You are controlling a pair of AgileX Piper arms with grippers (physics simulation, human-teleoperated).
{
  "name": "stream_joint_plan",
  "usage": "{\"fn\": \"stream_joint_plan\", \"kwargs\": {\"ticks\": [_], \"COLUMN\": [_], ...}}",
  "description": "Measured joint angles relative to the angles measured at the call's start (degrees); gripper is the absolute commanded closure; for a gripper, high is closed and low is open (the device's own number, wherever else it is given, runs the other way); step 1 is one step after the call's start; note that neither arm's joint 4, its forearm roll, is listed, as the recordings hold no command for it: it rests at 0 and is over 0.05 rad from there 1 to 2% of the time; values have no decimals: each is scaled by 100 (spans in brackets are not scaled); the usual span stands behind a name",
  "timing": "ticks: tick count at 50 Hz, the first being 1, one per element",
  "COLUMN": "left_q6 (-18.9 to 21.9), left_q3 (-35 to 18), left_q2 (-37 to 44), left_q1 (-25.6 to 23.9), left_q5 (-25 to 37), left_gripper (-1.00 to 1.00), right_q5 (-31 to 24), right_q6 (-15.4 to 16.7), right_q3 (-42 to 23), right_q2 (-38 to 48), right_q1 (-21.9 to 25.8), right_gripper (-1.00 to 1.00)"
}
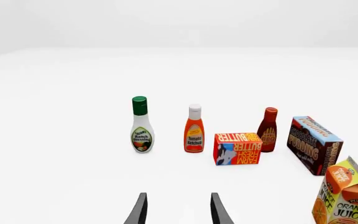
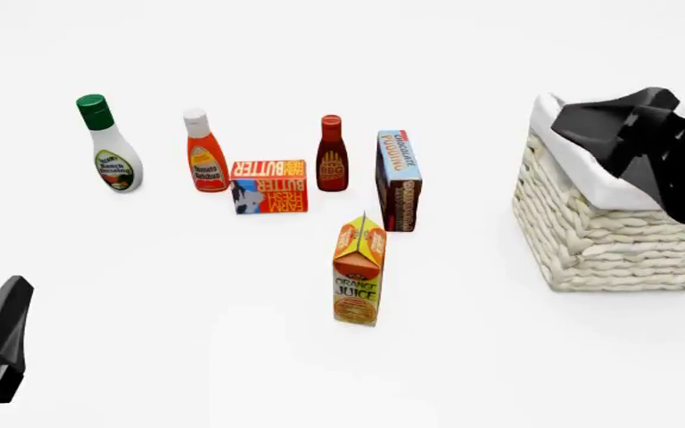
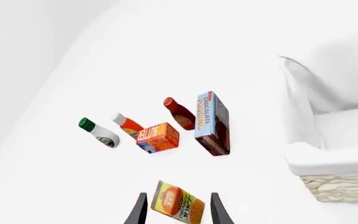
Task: Pick the orange juice and place it in the basket.
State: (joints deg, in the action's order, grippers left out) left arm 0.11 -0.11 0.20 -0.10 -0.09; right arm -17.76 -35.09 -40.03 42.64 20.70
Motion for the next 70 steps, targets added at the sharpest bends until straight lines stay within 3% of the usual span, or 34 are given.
{"fn": "stream_joint_plan", "kwargs": {"ticks": [14,30,70], "left_q6": [0,0,0], "left_q3": [0,0,0], "left_q2": [0,0,0], "left_q1": [1,0,0], "left_q5": [0,0,0], "left_gripper": [-100,-100,-100], "right_q5": [-535,-1150,-3414], "right_q6": [-748,-1392,-1736], "right_q3": [-597,-1280,-3515], "right_q2": [710,1623,3399], "right_q1": [549,1141,1890], "right_gripper": [-100,-100,-100]}}
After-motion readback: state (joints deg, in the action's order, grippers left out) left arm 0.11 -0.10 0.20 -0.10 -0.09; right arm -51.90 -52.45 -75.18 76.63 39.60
